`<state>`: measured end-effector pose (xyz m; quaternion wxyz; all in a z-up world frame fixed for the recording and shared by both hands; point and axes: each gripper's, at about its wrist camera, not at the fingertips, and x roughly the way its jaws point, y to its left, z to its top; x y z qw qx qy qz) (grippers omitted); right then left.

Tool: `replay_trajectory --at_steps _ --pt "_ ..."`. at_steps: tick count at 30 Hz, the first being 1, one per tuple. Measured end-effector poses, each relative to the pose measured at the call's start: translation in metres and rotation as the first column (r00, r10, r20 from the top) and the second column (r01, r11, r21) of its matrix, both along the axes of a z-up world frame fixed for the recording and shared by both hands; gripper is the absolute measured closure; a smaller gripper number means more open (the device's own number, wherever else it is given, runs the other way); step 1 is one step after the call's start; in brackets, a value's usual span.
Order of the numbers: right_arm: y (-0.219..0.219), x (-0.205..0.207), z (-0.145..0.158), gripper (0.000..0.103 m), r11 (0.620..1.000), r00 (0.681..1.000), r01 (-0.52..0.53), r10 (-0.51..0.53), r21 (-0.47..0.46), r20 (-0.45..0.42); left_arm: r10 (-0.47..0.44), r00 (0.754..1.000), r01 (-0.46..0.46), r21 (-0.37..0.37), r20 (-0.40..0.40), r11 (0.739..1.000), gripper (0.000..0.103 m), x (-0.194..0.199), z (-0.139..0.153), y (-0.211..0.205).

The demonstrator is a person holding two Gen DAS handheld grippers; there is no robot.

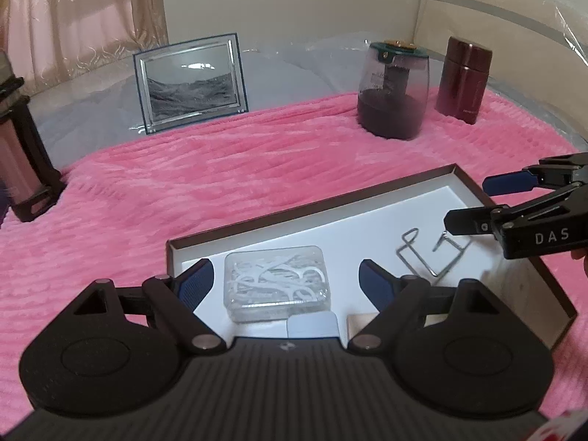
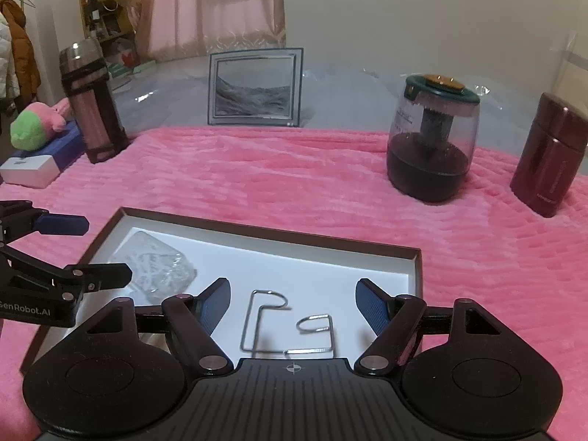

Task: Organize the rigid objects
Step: 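Lower the floss box into tray with left tool while right tool releases wire puzzle, then open both tools and withdraw them from the tray toward the plug and jar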

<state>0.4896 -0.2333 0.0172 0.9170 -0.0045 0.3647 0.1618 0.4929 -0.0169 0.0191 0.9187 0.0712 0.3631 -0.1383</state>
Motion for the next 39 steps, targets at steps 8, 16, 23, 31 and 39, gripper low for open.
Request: replay_trajectory --at_steps 8,16,23,31,39 --pt "0.001 -0.047 0.029 0.031 1.000 1.000 -0.004 0.004 0.000 0.002 0.000 1.000 0.000 -0.013 0.010 1.000 0.020 -0.051 0.027 0.002" --pt "0.001 -0.106 0.061 0.031 1.000 0.999 -0.023 0.022 0.016 0.026 0.001 0.999 -0.001 -0.024 0.036 1.000 0.020 -0.109 0.057 0.005" --pt "0.002 -0.161 0.081 0.031 0.999 0.998 -0.039 0.037 0.035 0.049 0.011 0.998 -0.008 -0.040 0.064 0.999 0.020 -0.166 0.077 0.008" --pt "0.002 -0.231 0.085 0.031 0.996 0.996 -0.054 0.049 0.072 0.076 0.007 0.997 -0.004 -0.050 0.070 0.999 0.020 -0.230 0.077 0.012" --pt "-0.004 -0.294 0.070 0.031 0.992 0.998 -0.015 0.007 0.124 0.069 0.054 0.996 -0.049 -0.069 0.077 0.996 0.020 -0.290 0.067 0.022"
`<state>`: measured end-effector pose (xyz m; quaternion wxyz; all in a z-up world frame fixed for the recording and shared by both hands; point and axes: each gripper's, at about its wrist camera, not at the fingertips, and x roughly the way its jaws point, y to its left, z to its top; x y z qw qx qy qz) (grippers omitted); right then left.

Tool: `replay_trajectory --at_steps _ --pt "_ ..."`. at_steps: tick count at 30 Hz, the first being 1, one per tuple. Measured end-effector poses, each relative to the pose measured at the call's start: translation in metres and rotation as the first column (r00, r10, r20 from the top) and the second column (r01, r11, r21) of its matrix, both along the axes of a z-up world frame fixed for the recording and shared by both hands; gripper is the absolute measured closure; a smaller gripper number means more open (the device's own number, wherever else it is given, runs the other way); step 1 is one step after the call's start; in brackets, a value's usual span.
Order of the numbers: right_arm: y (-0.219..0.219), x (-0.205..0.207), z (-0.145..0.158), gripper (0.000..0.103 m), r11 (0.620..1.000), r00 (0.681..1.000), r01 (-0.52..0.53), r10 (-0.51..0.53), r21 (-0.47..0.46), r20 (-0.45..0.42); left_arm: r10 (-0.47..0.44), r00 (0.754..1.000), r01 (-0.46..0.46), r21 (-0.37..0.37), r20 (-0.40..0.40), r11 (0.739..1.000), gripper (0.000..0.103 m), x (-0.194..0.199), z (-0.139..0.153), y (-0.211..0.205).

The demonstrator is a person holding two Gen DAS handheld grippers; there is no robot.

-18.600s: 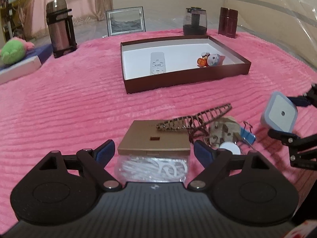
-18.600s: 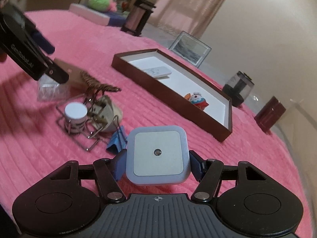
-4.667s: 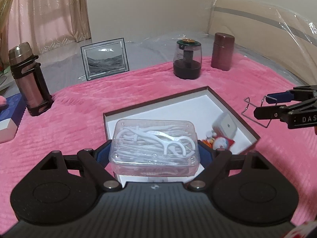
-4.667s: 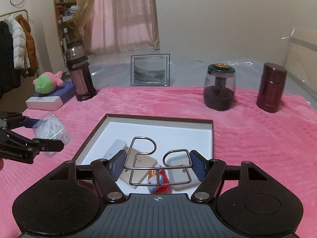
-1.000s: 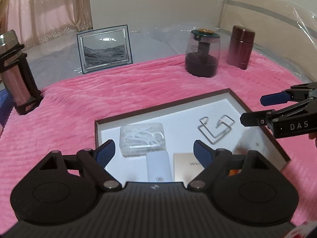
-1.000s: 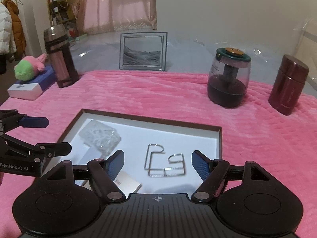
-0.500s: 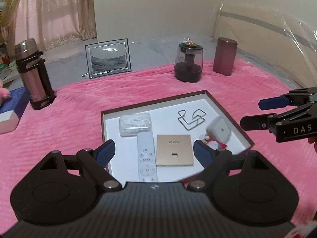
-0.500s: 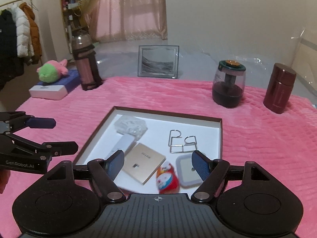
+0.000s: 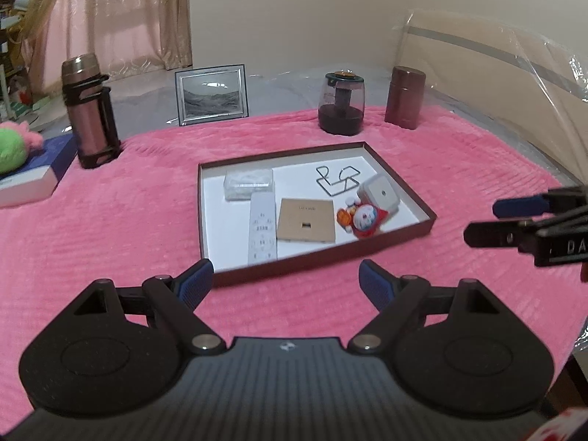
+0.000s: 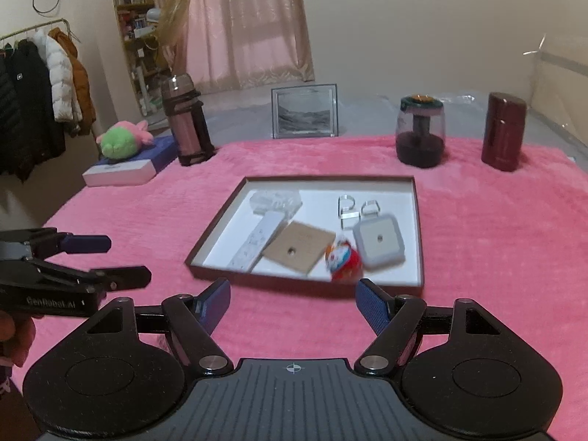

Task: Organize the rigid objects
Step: 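Open both tools and withdraw them from the tray toward the plug and jar, then grasp the small white jar with left tool while right tool grasps blue clip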

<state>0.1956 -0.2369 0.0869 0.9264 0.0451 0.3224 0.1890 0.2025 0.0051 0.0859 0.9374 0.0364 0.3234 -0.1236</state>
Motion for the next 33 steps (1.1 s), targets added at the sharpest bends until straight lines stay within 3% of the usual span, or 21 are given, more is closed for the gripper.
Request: replay_trajectory --at_steps 9,14,23,33 --pt "0.000 -0.061 -0.025 0.031 1.000 1.000 0.029 -0.029 0.000 -0.011 0.063 0.998 -0.063 -0.038 0.014 0.997 0.020 -0.051 -0.010 0.014" --pt "0.007 -0.083 -0.038 0.031 0.999 0.999 0.027 -0.028 -0.045 -0.022 0.080 0.997 -0.079 -0.053 0.003 0.995 0.020 -0.073 -0.019 0.016" --pt "0.013 -0.105 -0.058 0.031 0.997 0.997 0.039 -0.044 -0.071 -0.069 0.091 0.995 -0.093 -0.077 -0.030 0.993 0.020 -0.098 -0.037 0.016" --pt "0.013 -0.114 -0.075 0.031 0.998 0.994 0.037 -0.043 -0.059 -0.096 0.102 0.994 -0.103 -0.022 -0.045 0.994 0.020 -0.107 -0.057 0.017"
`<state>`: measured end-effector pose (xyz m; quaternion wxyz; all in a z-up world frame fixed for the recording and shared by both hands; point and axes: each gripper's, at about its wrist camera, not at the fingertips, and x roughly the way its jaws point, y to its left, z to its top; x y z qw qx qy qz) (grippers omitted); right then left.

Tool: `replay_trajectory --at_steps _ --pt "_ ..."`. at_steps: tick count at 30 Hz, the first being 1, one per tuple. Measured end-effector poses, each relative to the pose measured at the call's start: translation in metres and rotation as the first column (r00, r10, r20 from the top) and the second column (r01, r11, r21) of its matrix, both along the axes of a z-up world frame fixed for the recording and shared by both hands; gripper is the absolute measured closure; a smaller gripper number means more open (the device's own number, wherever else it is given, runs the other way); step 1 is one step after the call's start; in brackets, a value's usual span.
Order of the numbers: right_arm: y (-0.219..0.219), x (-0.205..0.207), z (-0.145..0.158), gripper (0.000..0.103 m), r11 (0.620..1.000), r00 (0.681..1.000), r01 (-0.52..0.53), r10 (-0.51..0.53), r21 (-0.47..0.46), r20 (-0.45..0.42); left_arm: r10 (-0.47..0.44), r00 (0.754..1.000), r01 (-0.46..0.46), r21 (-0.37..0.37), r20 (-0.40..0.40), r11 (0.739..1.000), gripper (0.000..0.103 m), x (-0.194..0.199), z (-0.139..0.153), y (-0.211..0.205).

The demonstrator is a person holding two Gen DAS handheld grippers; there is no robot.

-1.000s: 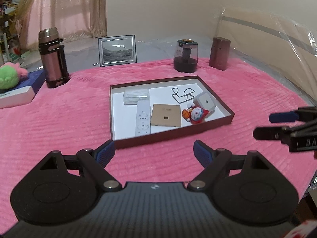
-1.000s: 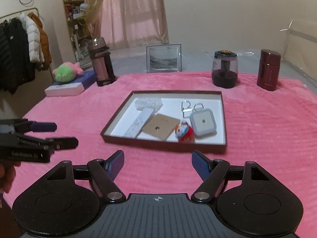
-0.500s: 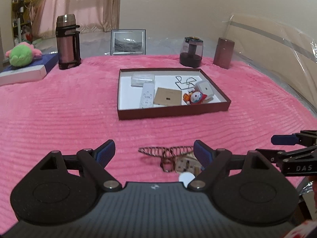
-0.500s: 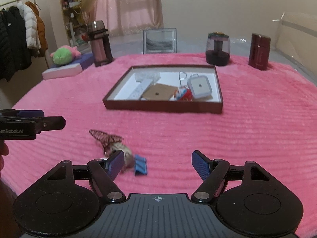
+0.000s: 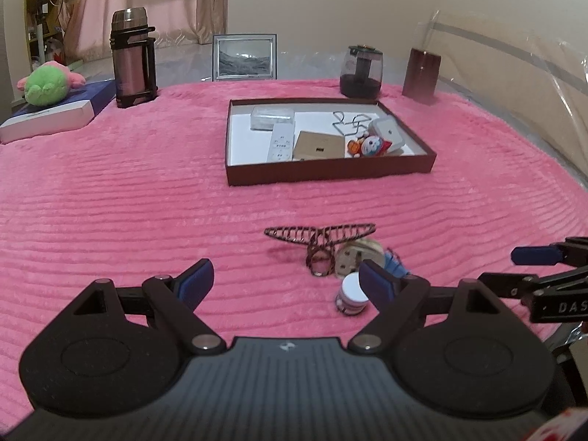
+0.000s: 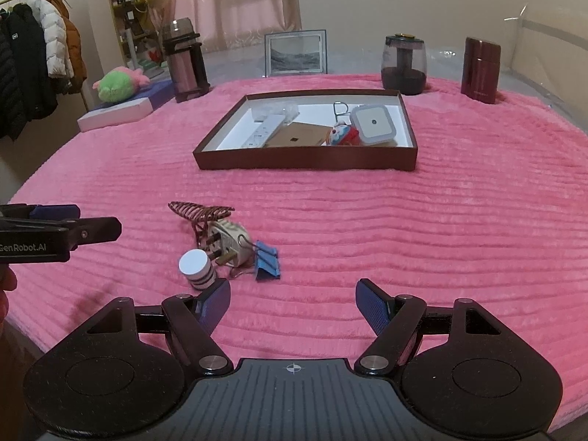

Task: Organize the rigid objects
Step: 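Grasp the small white jar with left tool while right tool grasps blue clip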

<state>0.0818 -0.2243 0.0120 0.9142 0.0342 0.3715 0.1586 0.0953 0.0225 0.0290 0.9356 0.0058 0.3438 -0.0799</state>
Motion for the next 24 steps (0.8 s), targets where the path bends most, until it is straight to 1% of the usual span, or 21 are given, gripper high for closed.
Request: replay_trajectory --at_steps 10,14,17,23,24 --pt "0.003 -0.004 -0.014 0.031 1.000 1.000 -0.010 0.010 0.001 0.011 -0.040 0.999 0.040 0.012 -0.018 0.999 0.020 -0.002 -0.019 -0.003" --pt "0.004 -0.003 -0.019 0.031 1.000 1.000 -0.022 0.022 0.000 0.015 -0.053 0.998 0.054 0.007 -0.025 0.999 0.020 0.000 -0.028 -0.011" --pt "0.005 -0.001 -0.023 0.031 0.999 0.999 -0.031 0.031 -0.010 0.021 -0.080 0.996 0.081 0.007 -0.030 0.997 0.020 0.002 -0.035 -0.019" --pt "0.005 0.007 -0.033 0.031 0.999 0.999 -0.038 0.039 -0.012 0.017 -0.133 0.990 0.133 0.005 -0.037 0.991 0.024 0.009 -0.050 -0.034" --pt "0.004 0.008 -0.035 0.031 0.999 0.999 -0.037 0.037 -0.012 0.016 -0.138 0.990 0.138 0.007 -0.041 0.990 0.027 0.011 -0.053 -0.037"
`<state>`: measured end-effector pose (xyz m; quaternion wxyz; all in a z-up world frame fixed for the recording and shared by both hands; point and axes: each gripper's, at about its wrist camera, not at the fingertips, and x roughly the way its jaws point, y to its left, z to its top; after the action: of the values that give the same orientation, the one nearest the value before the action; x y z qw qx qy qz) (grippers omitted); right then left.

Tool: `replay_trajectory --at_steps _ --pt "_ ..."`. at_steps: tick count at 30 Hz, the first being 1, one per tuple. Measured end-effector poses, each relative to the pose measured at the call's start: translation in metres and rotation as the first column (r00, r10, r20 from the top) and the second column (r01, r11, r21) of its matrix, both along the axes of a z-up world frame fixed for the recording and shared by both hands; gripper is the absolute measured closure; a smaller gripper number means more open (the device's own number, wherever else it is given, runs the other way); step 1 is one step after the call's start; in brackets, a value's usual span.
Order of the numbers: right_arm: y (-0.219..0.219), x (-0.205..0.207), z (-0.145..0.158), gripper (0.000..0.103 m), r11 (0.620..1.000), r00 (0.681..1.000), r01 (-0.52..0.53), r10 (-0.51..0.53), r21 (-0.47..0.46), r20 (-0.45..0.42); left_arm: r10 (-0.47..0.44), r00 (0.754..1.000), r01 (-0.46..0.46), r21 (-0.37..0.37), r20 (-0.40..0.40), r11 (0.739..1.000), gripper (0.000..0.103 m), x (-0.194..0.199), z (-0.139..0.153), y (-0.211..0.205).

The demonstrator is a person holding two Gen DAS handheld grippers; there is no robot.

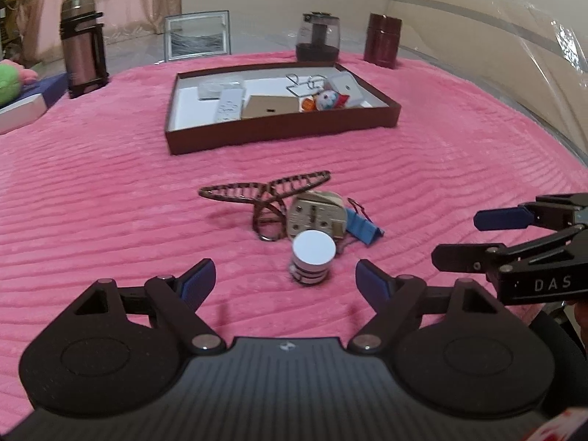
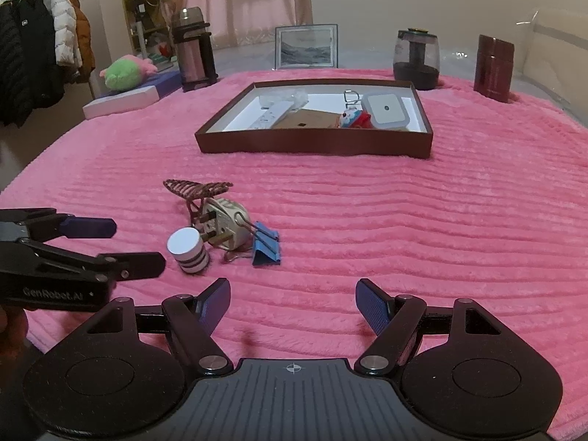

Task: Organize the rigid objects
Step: 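Grasp the small white jar with left tool while right tool grasps blue clip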

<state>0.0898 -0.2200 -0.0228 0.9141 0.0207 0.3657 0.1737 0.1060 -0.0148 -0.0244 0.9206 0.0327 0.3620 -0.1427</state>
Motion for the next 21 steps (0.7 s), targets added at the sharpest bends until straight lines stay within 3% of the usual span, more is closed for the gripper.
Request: replay_trajectory --at_steps 7,14,21 --pt "-0.007 0.006 -0.008 0.031 1.000 1.000 0.011 -0.011 -0.002 -0.005 -0.020 1.000 0.020 0.023 -0.007 1.000 0.047 0.013 -0.016 -0.016" --pt "-0.007 0.012 -0.016 0.031 1.000 1.000 0.000 0.000 0.002 -0.008 -0.036 0.999 0.036 0.034 0.002 0.999 0.058 0.021 -0.023 -0.024" --pt "-0.001 0.017 -0.021 0.031 1.000 1.000 -0.028 0.028 -0.001 -0.005 -0.044 0.999 0.044 0.027 0.006 0.999 0.077 0.025 -0.027 -0.025"
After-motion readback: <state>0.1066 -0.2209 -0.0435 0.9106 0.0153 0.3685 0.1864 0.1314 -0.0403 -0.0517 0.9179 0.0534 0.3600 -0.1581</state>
